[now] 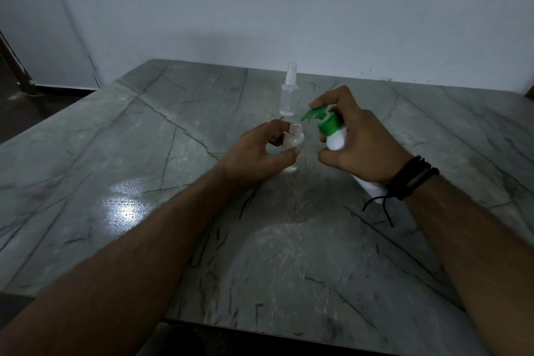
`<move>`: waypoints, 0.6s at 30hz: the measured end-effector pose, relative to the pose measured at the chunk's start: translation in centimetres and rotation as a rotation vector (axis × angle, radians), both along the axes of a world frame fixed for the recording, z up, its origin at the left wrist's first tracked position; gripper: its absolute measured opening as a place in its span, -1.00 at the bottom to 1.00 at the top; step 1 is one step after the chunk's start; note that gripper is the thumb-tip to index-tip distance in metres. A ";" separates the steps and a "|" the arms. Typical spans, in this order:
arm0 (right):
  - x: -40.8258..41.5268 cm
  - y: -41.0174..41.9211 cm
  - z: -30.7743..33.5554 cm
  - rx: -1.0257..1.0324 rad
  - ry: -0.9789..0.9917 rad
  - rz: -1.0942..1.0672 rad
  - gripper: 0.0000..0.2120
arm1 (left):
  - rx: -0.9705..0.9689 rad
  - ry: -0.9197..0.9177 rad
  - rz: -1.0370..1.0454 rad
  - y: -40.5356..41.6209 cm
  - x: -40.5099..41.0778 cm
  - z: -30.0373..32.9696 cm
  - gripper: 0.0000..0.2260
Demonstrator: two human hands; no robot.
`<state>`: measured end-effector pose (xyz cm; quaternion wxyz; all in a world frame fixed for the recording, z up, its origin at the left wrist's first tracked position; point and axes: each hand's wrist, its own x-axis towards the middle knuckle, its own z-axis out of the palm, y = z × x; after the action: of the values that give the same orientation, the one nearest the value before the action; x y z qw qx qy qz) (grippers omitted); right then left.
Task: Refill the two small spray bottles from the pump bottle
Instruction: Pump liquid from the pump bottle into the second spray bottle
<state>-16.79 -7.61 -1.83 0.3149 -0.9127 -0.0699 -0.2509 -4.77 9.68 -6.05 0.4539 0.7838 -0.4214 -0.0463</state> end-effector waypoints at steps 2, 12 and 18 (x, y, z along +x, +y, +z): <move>0.0 0.0 0.0 0.001 -0.001 -0.001 -0.37 | 0.004 0.002 -0.003 0.0 0.0 0.0 -0.62; -0.2 0.2 0.1 -0.013 0.003 0.004 -0.36 | -0.011 0.001 -0.014 0.0 0.1 -0.1 -0.62; -0.2 0.1 0.0 -0.005 -0.015 -0.001 -0.34 | 0.003 -0.020 -0.015 -0.1 0.2 -0.1 -0.62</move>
<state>-17.04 -7.48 -1.81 0.3118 -0.9116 -0.0723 -0.2579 -4.52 9.62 -6.19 0.4480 0.7817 -0.4317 -0.0425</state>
